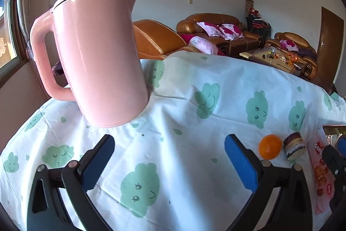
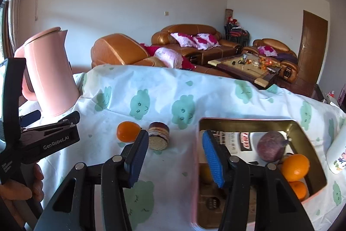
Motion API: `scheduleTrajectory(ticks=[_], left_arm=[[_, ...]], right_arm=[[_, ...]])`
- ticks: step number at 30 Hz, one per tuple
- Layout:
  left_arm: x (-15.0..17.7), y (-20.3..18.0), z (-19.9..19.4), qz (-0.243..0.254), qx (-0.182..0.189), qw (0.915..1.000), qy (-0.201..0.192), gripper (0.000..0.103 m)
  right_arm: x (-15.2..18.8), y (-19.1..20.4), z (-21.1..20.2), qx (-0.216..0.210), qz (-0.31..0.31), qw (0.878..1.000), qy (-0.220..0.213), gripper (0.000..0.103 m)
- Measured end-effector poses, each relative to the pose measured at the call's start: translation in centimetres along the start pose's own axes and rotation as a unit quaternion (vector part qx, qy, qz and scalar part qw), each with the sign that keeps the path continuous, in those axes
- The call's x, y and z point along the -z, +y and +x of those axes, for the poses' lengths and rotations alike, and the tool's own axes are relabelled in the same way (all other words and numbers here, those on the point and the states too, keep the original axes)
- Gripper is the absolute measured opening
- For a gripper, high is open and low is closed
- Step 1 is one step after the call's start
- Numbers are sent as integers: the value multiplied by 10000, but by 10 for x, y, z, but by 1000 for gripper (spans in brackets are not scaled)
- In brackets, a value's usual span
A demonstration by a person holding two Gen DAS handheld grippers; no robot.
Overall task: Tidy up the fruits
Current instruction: 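Grasp the cake roll jar with the right tool while the left tool grasps the small orange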
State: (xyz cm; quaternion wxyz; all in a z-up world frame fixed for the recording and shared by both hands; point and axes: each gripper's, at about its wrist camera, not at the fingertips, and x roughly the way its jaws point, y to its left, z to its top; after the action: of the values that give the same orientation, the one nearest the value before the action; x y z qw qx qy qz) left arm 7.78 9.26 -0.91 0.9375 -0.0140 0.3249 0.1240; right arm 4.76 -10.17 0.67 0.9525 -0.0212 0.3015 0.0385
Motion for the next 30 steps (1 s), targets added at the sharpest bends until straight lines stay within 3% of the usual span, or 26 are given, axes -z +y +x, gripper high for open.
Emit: scheduleTrajectory(ticks=[4, 10, 15, 21, 26, 30], left_arm=[[-2, 10, 6, -52, -193, 9998, 45, 103], [-4, 17, 9, -184, -181, 9996, 130, 103], [-5, 15, 7, -140, -120, 9998, 116, 103], [-5, 15, 7, -132, -134, 9997, 133, 103], [-5, 7, 0, 2, 176, 9998, -46, 103], [-6, -9, -4, 121, 883, 9960, -98, 103]], right_arm=[[-8, 21, 35, -24, -349, 9981, 508, 43], [-11, 32, 78, 228, -554, 9909, 1201, 42], [-13, 40, 97, 601, -1018, 9841, 1323, 41], [-7, 44, 87, 604, -1337, 9805, 1310, 37], [-8, 21, 37, 201, -607, 9965, 536, 37], [-2, 3, -14, 76, -255, 9995, -170, 37]])
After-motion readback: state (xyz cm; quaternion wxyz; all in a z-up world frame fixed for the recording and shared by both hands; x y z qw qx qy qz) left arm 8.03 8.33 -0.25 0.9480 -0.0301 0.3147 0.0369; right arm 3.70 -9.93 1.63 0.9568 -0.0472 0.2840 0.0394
